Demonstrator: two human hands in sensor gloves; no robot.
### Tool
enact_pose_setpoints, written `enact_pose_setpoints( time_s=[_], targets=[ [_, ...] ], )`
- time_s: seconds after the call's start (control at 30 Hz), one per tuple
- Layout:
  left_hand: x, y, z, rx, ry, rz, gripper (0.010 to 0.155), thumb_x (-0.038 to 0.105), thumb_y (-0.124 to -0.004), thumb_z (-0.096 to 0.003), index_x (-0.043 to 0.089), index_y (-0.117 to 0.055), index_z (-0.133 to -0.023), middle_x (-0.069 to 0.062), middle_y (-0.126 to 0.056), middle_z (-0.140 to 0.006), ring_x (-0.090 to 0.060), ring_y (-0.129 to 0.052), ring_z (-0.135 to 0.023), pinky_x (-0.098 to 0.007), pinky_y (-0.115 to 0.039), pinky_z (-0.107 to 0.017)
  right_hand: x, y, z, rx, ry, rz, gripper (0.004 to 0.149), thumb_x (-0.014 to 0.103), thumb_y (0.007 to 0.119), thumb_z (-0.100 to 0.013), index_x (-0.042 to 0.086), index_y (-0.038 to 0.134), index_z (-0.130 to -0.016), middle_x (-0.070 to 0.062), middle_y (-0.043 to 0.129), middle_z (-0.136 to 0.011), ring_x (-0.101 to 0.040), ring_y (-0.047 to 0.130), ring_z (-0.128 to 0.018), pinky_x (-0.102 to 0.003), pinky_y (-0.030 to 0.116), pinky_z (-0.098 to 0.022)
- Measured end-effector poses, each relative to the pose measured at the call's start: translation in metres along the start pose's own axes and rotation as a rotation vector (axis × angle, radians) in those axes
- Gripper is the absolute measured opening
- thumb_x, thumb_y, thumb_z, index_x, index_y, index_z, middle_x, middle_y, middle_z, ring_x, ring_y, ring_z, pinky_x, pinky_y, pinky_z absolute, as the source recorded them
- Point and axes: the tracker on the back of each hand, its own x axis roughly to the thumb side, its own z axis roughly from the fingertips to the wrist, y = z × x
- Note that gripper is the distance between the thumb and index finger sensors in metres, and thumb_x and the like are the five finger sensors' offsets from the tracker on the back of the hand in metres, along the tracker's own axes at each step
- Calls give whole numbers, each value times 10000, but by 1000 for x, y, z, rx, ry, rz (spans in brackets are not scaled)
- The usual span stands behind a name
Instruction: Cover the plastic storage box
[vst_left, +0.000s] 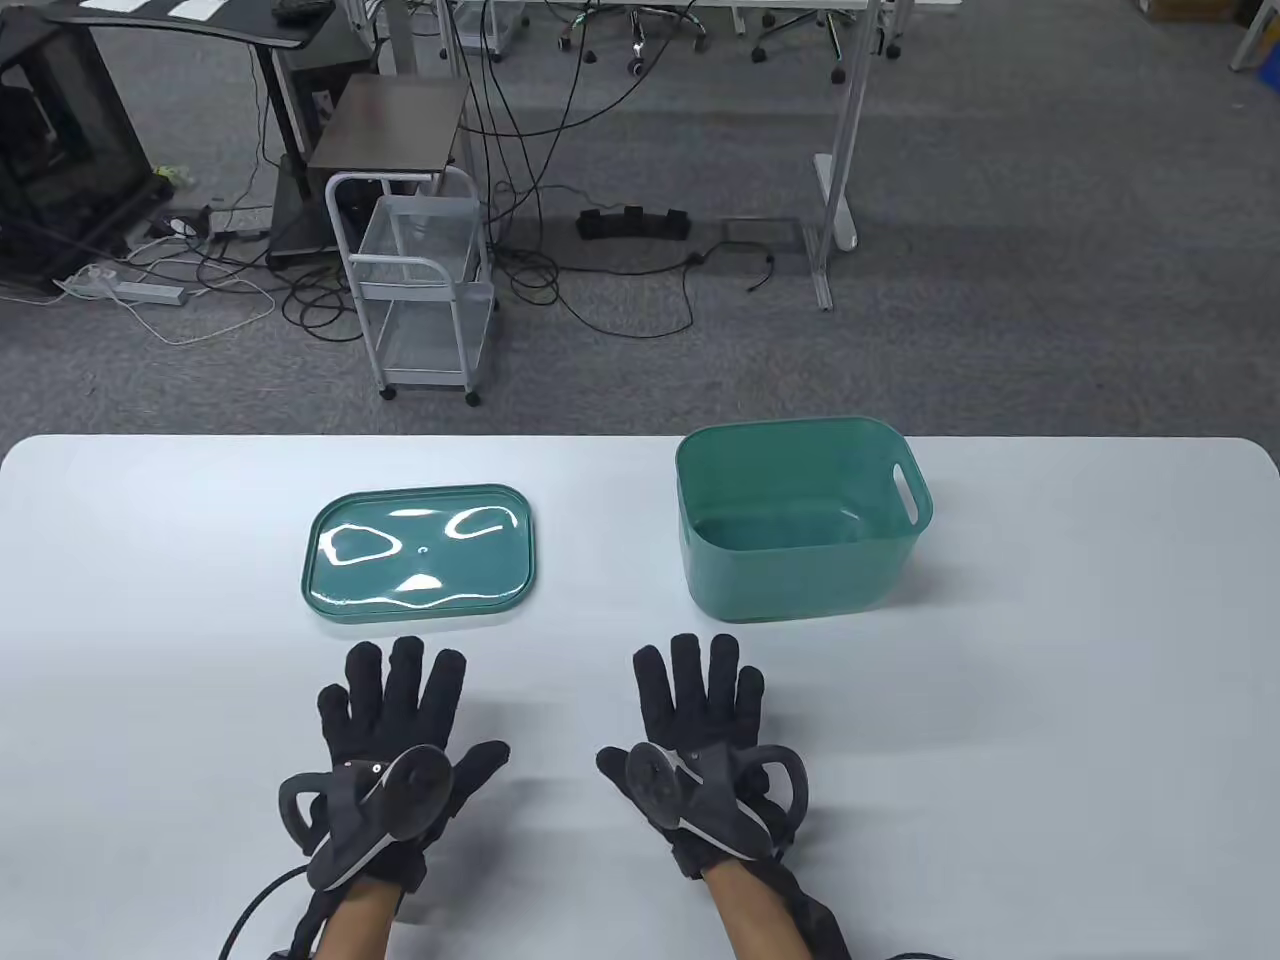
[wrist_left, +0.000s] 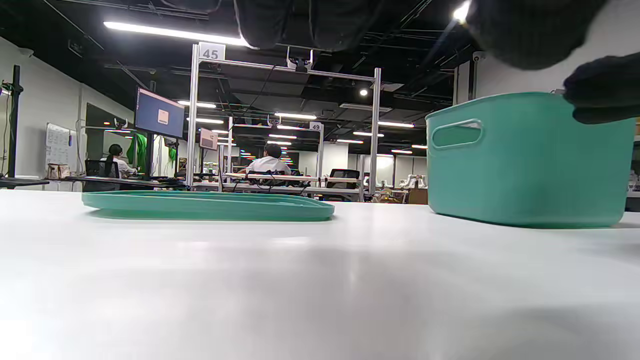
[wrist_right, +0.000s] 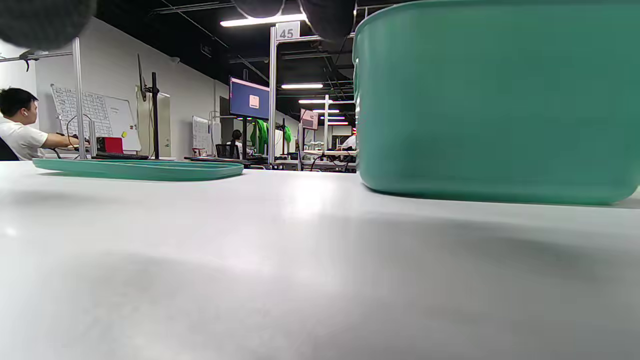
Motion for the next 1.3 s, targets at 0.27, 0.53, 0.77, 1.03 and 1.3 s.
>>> enact_pose_setpoints(
  time_s=[0.27, 0.53, 0.77, 1.03, 1.3],
  targets=[
    [-1, 0, 0, -4, 6, 19, 923, 782, -694, -414, 366, -433, -1196, -107, -385, -1305, -509, -265, -1197, -735, -309, -794, -4, 1, 0, 11, 21, -18, 981, 769, 588, -439, 187, 287, -1169, -218, 338, -1248, -557, 246, -1082, -675, 304, -720],
    [-2, -1, 1, -9, 9, 44, 917, 779, -689, -420, 366, -430, -1197, -108, -385, -1305, -508, -268, -1198, -733, -310, -795, -17, -13, -10, -26, 98, -95, 1005, 767, 597, -436, 186, 221, -1165, -207, 244, -1254, -527, 184, -1095, -650, 279, -744],
    [-3, -2, 1, -10, 14, 58, 915, 779, -686, -420, 367, -427, -1196, -106, -385, -1304, -507, -271, -1197, -731, -311, -796, -34, -61, -48, -52, 134, -111, 1027, 749, 628, -415, 234, 129, -1150, -130, 110, -1267, -427, 71, -1134, -588, 190, -806],
    [-5, -3, 2, -14, 17, 70, 915, 777, -686, -423, 362, -427, -1196, -110, -386, -1302, -507, -275, -1196, -729, -311, -797, -70, -114, -100, 3, 254, -70, 1021, 741, 641, -394, 288, 115, -1143, -49, 43, -1276, -329, -17, -1156, -521, 105, -842],
    [-7, -4, 3, -25, 28, 73, 913, 775, -689, -422, 363, -430, -1195, -111, -389, -1301, -507, -279, -1196, -727, -314, -796, -99, -114, -133, 85, 263, -211, 1009, 741, 641, -383, 310, 147, -1149, -28, 84, -1285, -301, -28, -1162, -504, 86, -849]
  ],
)
